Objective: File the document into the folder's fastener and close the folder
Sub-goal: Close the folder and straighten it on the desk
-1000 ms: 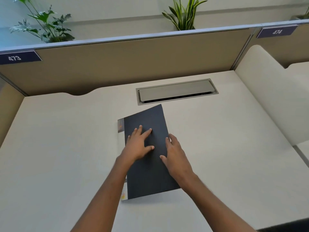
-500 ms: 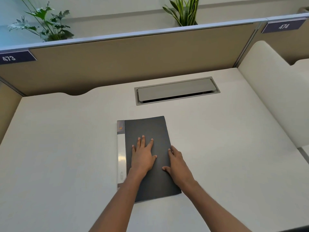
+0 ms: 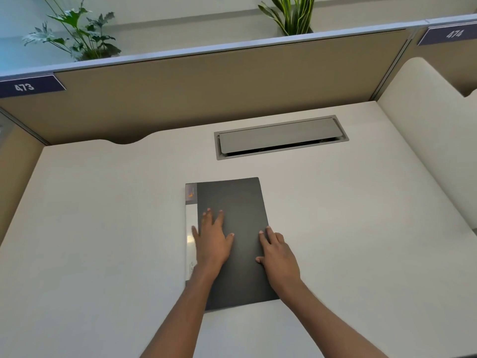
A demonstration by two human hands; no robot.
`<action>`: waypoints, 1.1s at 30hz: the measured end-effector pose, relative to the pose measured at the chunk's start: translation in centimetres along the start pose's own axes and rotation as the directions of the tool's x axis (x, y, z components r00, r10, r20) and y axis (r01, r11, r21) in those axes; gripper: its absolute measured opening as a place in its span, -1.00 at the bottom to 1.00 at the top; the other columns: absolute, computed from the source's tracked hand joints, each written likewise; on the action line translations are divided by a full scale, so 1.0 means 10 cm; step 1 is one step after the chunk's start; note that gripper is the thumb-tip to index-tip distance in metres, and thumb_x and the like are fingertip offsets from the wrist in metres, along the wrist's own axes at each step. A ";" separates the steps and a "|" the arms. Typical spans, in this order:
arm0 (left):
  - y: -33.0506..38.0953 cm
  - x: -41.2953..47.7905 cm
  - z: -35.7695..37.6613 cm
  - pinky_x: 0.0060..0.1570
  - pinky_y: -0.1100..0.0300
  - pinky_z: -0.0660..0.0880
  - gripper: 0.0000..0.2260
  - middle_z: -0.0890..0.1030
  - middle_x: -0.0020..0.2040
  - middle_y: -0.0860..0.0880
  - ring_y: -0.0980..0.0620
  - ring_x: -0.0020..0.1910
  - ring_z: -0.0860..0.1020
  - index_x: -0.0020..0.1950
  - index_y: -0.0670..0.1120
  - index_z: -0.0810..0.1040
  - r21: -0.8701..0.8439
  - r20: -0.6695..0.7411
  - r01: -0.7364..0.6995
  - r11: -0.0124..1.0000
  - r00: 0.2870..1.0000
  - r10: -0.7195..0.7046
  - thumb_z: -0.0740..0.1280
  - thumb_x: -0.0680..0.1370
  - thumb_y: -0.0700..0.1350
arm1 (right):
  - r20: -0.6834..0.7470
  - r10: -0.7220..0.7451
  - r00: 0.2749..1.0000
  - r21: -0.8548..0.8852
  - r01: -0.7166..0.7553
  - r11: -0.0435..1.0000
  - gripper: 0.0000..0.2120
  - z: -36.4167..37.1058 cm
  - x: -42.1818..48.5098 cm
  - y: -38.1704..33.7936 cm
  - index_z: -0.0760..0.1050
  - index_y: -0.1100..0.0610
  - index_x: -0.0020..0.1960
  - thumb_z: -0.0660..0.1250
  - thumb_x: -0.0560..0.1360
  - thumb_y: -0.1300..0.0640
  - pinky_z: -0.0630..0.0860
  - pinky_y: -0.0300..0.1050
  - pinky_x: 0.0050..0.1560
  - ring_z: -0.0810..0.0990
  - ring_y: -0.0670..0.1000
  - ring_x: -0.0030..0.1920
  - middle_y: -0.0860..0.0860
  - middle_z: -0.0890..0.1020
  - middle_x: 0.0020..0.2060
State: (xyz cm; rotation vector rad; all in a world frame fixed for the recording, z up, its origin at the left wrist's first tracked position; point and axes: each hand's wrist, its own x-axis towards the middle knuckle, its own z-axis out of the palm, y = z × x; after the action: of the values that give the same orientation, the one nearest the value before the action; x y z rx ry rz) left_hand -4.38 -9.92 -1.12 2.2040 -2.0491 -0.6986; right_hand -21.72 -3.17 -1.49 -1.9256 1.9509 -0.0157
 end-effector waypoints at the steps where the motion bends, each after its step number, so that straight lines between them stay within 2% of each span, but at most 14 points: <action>1: -0.07 -0.02 -0.04 0.62 -0.21 -0.02 -0.31 0.04 0.71 -0.11 -0.06 0.70 0.01 0.68 0.01 0.16 -0.020 -0.044 0.069 0.997 0.997 -0.069 0.36 0.61 0.06 | 0.002 0.001 1.000 -0.003 -0.001 1.000 -0.30 0.00 0.01 0.00 0.15 0.11 0.61 0.37 0.59 -0.04 0.45 -0.10 0.35 0.31 0.07 0.46 0.04 0.18 0.59; 5: -0.34 -0.08 -0.16 0.56 -0.18 0.23 -0.28 0.14 0.67 -0.20 -0.20 0.66 0.13 0.69 -0.07 0.10 -0.099 -0.081 0.250 0.963 0.963 -0.258 0.36 0.62 0.05 | 0.006 0.001 1.000 -0.024 -0.001 1.000 -0.31 0.02 0.01 -0.01 0.12 0.12 0.62 0.34 0.61 -0.03 0.46 -0.11 0.33 0.29 0.07 0.48 0.05 0.15 0.61; 8: -0.42 -0.11 -0.19 0.44 -0.16 0.41 -0.27 0.36 0.58 -0.19 -0.23 0.55 0.34 0.68 -0.13 0.10 -0.223 -0.072 0.263 0.939 0.956 -0.285 0.38 0.62 0.01 | 0.003 0.005 1.000 -0.045 -0.005 0.999 -0.31 0.03 0.01 -0.03 0.09 0.12 0.63 0.32 0.62 -0.02 0.47 -0.11 0.33 0.27 0.07 0.49 0.05 0.14 0.62; 11: -0.44 -0.10 -0.21 0.40 -0.16 0.44 -0.25 0.47 0.49 -0.21 -0.26 0.46 0.44 0.68 -0.14 0.10 -0.264 -0.103 0.276 0.924 0.944 -0.312 0.41 0.60 -0.01 | 0.000 0.010 1.000 -0.068 -0.010 0.998 -0.31 0.04 0.00 -0.05 0.09 0.13 0.63 0.31 0.63 -0.03 0.47 -0.10 0.33 0.27 0.08 0.49 0.06 0.14 0.62; 14: -0.46 -0.03 -0.25 0.37 -0.20 0.49 -0.27 0.52 0.42 -0.26 -0.31 0.40 0.49 0.63 -0.17 0.18 -0.459 -0.058 0.324 0.827 0.918 -0.392 0.46 0.56 -0.06 | 0.001 0.015 1.000 -0.090 -0.015 0.996 -0.31 0.05 0.00 -0.05 0.07 0.13 0.64 0.30 0.64 -0.04 0.47 -0.11 0.33 0.25 0.08 0.50 0.06 0.12 0.62; 16: -0.51 0.03 -0.29 0.30 -0.21 0.55 -0.39 0.55 0.35 -0.25 -0.31 0.31 0.55 0.50 -0.21 0.33 -0.576 0.021 0.372 0.728 0.897 -0.442 0.49 0.54 -0.07 | -0.001 0.022 1.000 -0.077 -0.022 0.997 -0.31 0.06 0.00 -0.05 0.07 0.12 0.64 0.31 0.63 -0.02 0.48 -0.10 0.32 0.25 0.08 0.51 0.05 0.12 0.62; 19: -0.59 0.06 -0.37 0.22 -0.20 0.60 -0.62 0.64 0.25 -0.20 -0.25 0.13 0.64 0.33 -0.19 0.52 -0.725 0.133 0.358 0.588 0.911 -0.391 0.47 0.57 -0.11 | -0.002 0.024 1.000 -0.047 -0.024 0.999 -0.31 0.05 -0.01 -0.04 0.09 0.11 0.63 0.34 0.62 0.01 0.50 -0.10 0.29 0.24 0.07 0.51 0.03 0.13 0.62; 21: -0.64 0.05 -0.40 0.15 -0.17 0.61 -0.68 0.63 0.23 -0.12 -0.19 0.07 0.65 0.34 -0.06 0.50 -0.775 0.161 0.324 0.543 0.932 -0.325 0.43 0.61 -0.09 | -0.004 0.029 1.000 -0.014 -0.029 0.999 -0.31 0.05 -0.01 -0.02 0.11 0.11 0.63 0.35 0.61 0.01 0.49 -0.09 0.32 0.24 0.06 0.52 0.03 0.14 0.62; 23: -0.68 0.05 -0.42 0.11 -0.17 0.62 -0.65 0.61 0.23 -0.09 -0.16 0.06 0.65 0.38 0.01 0.43 -0.815 0.186 0.305 0.493 0.943 -0.276 0.42 0.62 -0.11 | -0.018 0.056 0.998 0.099 -0.054 0.994 -0.33 0.06 -0.01 0.00 0.19 0.09 0.61 0.38 0.59 0.01 0.47 -0.05 0.37 0.23 0.06 0.53 0.01 0.19 0.60; 26: -0.76 0.03 -0.43 0.04 -0.14 0.64 -0.63 0.61 0.22 -0.13 -0.18 0.07 0.64 0.39 0.02 0.42 -0.855 0.235 0.314 0.412 0.944 -0.232 0.41 0.62 -0.14 | -0.079 0.171 0.982 0.417 -0.123 0.900 -0.39 0.02 -0.02 0.05 0.31 0.06 0.54 0.41 0.56 -0.02 0.39 -0.01 0.43 0.27 0.08 0.51 0.04 0.34 0.51; 29: -0.81 0.00 -0.45 -0.06 -0.04 0.63 -0.64 0.62 0.20 -0.11 -0.18 0.09 0.63 0.39 0.04 0.42 -0.875 0.256 0.315 0.368 0.945 -0.203 0.39 0.63 -0.16 | -0.063 0.294 0.954 0.630 -0.191 0.753 -0.29 -0.06 0.04 0.09 0.27 0.08 0.55 0.47 0.51 -0.06 0.40 0.00 0.41 0.40 0.09 0.43 0.06 0.44 0.44; 31: -0.83 0.00 -0.47 -0.08 -0.01 0.64 -0.64 0.62 0.20 -0.09 -0.17 0.09 0.63 0.39 0.03 0.43 -0.879 0.264 0.317 0.356 0.946 -0.190 0.39 0.63 -0.15 | 0.034 0.315 0.948 0.751 -0.233 0.618 -0.28 -0.12 0.09 0.09 0.28 0.05 0.52 0.51 0.48 -0.06 0.49 -0.13 0.22 0.54 0.00 0.24 0.04 0.53 0.37; 33: -0.84 0.00 -0.48 -0.11 0.02 0.63 -0.66 0.62 0.19 -0.10 -0.16 0.08 0.63 0.38 0.02 0.43 -0.877 0.264 0.314 0.364 0.948 -0.180 0.39 0.63 -0.14 | 0.107 0.313 0.944 0.802 -0.268 0.534 -0.36 -0.16 0.11 0.07 0.36 0.00 0.44 0.54 0.45 -0.03 0.49 -0.30 -0.02 0.59 -0.16 0.05 0.00 0.60 0.27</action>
State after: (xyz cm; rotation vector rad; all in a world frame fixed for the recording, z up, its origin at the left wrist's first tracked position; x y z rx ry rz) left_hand 5.20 -10.13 0.35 1.7188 -0.8300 -1.5513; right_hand -22.81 -4.61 -0.55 -0.9725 1.7821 -0.7479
